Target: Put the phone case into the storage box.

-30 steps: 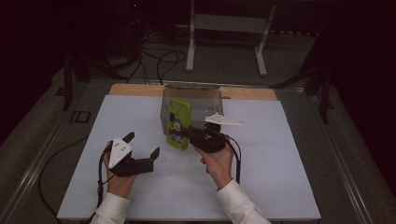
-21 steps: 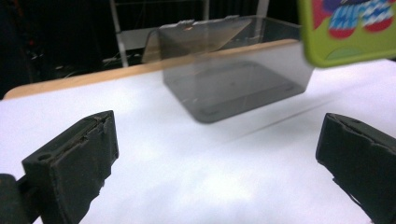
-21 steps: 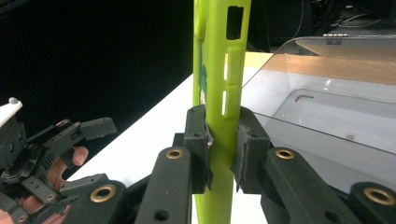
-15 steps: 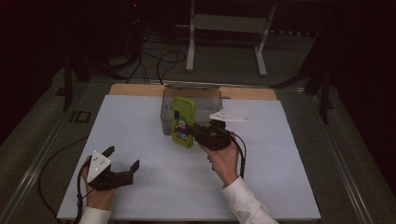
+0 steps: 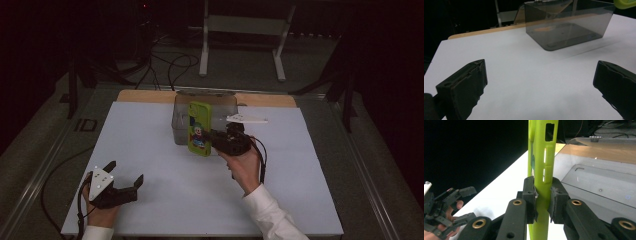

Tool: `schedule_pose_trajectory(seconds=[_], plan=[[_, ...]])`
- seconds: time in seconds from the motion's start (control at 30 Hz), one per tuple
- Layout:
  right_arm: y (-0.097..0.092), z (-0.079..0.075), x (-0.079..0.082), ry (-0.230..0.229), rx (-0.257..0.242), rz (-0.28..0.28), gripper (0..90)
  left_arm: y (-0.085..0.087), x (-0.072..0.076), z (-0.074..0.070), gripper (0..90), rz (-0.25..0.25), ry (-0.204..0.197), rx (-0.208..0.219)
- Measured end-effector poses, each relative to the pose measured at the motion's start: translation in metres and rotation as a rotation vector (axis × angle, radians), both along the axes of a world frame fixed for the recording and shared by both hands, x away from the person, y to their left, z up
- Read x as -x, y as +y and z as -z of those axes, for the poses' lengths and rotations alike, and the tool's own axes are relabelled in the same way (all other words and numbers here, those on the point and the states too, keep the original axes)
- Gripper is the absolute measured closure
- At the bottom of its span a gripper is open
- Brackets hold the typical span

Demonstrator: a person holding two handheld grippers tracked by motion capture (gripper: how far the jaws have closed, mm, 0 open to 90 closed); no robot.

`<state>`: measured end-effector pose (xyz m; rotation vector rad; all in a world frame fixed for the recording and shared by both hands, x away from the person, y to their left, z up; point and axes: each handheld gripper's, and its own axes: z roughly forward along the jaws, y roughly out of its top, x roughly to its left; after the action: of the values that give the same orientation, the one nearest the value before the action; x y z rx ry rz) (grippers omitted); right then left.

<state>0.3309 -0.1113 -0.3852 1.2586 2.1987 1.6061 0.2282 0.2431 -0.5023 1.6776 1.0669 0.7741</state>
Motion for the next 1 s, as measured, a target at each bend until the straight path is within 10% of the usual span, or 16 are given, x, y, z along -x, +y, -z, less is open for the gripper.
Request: schedule_pose_trajectory(seconds=[1.0], plan=[[0.001, -0.042, -0.036, 0.096, 0.101, -0.025, 77.6, -0.001, -0.003, 0.003, 0.0, -0.023, -0.001, 0.013]])
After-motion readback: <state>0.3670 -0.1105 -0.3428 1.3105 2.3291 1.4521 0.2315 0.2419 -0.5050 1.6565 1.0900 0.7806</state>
